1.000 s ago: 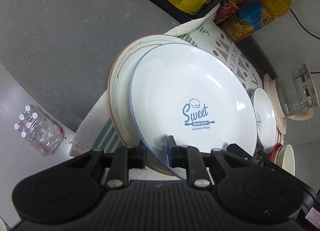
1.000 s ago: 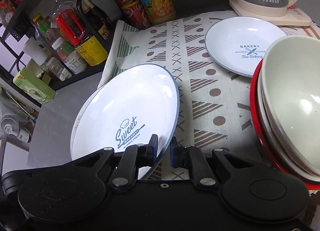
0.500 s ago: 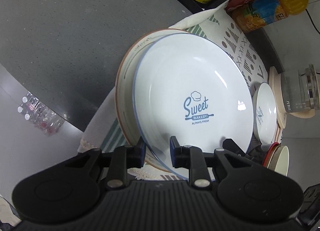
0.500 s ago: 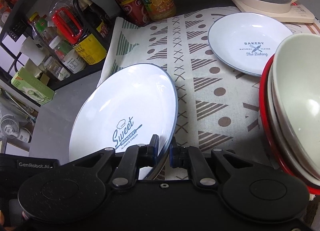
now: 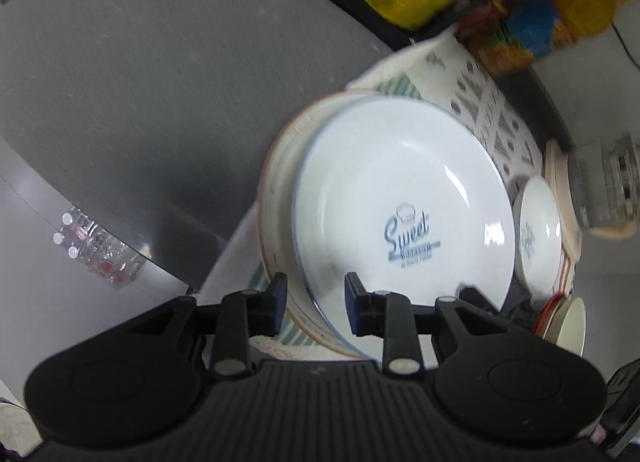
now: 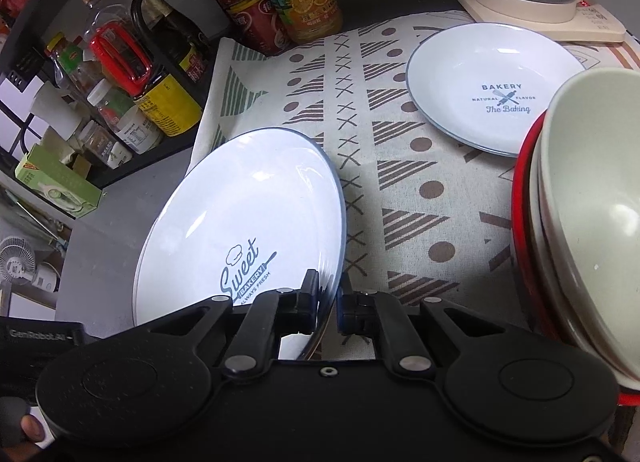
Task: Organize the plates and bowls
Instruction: 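Lower the 'Sweet' plate onto the flower-pattern plate with both grippers, then open both grippers and release the 'Sweet' plate rim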
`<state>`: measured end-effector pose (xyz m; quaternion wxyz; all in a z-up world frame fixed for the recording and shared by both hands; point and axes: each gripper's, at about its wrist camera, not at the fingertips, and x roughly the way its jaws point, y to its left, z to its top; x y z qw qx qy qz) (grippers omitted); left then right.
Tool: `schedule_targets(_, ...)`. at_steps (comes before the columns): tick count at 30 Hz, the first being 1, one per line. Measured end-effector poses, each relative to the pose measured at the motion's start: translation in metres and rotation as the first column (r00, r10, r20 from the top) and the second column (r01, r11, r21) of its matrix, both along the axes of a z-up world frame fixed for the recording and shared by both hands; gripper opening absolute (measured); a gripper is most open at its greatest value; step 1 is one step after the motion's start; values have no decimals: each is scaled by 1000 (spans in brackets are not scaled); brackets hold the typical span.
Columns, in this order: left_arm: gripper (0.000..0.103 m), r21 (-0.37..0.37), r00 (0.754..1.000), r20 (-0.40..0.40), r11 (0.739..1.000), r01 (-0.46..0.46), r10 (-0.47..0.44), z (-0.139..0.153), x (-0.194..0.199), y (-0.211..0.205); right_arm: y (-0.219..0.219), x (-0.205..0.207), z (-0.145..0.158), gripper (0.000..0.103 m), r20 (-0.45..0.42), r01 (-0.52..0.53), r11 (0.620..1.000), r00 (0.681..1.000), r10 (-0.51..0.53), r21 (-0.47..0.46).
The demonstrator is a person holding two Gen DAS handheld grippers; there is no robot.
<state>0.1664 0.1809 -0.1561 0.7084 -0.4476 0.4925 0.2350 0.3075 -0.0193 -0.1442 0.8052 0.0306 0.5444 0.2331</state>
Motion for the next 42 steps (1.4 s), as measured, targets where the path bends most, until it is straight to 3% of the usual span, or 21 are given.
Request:
schedule_targets(7, 34, 73, 998, 15, 995, -65, 64, 5, -3, 19, 0, 7, -5, 9, -13, -1, 1000, 1000, 1, -4)
schedule_targets(22, 34, 89, 994, 9, 990, -112, 112, -19, 9, 37, 14, 16, -15, 14, -28, -87, 995, 996, 85, -58)
schedule_targets(31, 26, 95, 993, 45, 989, -112, 108, -20, 9, 38, 16, 19, -17, 14, -33, -102, 992, 994, 100, -69)
schedule_targets(36, 28, 113, 995, -22, 989, -91, 94, -14, 17, 38, 27, 17, -13, 22, -13, -161, 975, 987, 161, -151)
schedule_targets(38, 30, 131, 996, -50, 989, -72, 79, -10, 21, 39, 31, 14, -4, 30, 29, -177, 967, 982, 185, -184)
schedule_targets(40, 38, 130, 997, -35, 989, -66, 71, -3, 25, 42, 34, 14, 3, 44, 38, -193, 965, 979, 202, -176)
schedule_targets(42, 55, 131, 998, -34, 990, -57, 62, 4, 31, 43, 35, 16, 11, 59, 62, -192, 966, 977, 205, -170)
